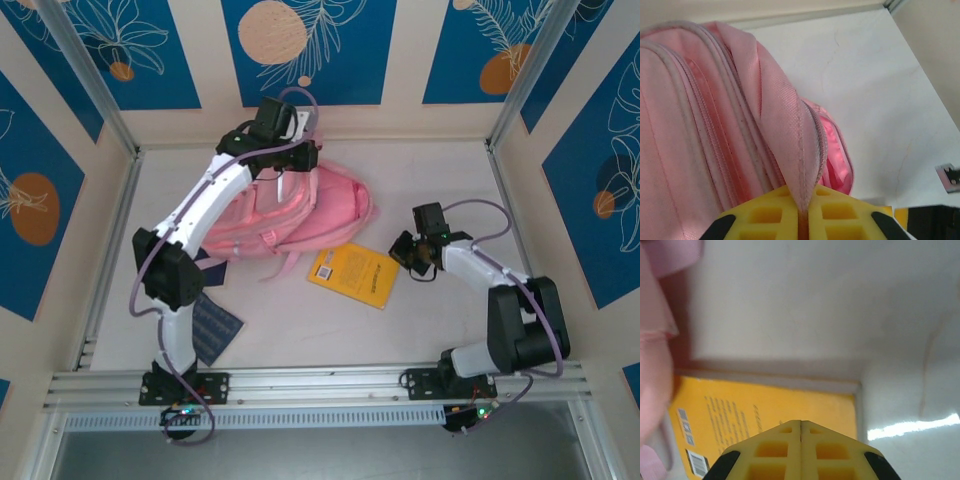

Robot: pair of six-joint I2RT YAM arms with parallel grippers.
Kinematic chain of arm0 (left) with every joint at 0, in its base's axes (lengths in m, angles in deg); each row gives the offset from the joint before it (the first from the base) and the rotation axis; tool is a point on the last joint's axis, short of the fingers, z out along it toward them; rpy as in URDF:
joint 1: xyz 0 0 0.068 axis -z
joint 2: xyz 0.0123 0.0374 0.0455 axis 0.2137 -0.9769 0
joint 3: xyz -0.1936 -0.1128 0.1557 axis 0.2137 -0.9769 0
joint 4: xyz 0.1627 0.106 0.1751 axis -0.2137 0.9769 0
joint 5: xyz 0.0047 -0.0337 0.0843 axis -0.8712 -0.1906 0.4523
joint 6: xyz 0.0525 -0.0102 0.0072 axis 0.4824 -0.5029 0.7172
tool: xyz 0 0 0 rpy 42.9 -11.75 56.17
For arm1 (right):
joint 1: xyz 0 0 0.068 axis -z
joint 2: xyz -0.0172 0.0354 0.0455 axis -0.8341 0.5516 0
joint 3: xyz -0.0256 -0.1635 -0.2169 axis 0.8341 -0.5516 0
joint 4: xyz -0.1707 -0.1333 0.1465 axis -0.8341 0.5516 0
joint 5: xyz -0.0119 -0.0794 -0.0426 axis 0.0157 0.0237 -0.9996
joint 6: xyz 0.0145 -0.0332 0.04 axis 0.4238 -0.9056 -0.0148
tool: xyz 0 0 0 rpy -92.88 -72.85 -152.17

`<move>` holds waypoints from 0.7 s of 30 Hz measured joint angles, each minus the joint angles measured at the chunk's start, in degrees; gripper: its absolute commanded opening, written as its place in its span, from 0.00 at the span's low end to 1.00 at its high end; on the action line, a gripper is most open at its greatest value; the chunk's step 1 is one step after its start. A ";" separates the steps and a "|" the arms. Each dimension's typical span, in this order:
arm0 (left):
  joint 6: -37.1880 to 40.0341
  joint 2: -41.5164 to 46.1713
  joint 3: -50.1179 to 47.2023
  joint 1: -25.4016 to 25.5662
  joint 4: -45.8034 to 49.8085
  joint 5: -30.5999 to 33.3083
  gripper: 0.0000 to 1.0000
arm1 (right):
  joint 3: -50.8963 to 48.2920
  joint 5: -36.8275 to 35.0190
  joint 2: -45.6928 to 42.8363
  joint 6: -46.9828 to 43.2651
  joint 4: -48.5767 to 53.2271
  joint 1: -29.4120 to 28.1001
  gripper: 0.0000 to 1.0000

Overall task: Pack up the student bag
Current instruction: Close the student bag at the center of the table.

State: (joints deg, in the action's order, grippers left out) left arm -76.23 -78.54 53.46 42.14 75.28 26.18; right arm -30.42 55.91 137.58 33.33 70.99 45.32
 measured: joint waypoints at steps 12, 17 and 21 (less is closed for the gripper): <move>-9.62 -0.57 -15.21 1.09 -8.11 -14.93 0.61 | 8.61 2.03 14.08 0.37 -1.49 -0.59 0.02; -10.19 6.82 -19.63 1.09 -8.50 -15.10 0.62 | 8.70 2.93 15.45 0.35 -1.44 -1.90 0.02; -9.84 18.23 -24.35 1.09 -9.35 -13.79 0.62 | 8.70 3.30 15.50 0.24 -1.46 -3.30 0.02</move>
State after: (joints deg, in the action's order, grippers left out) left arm -86.07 -60.31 29.11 43.23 65.92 12.39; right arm -21.72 59.21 153.08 33.57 69.52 42.02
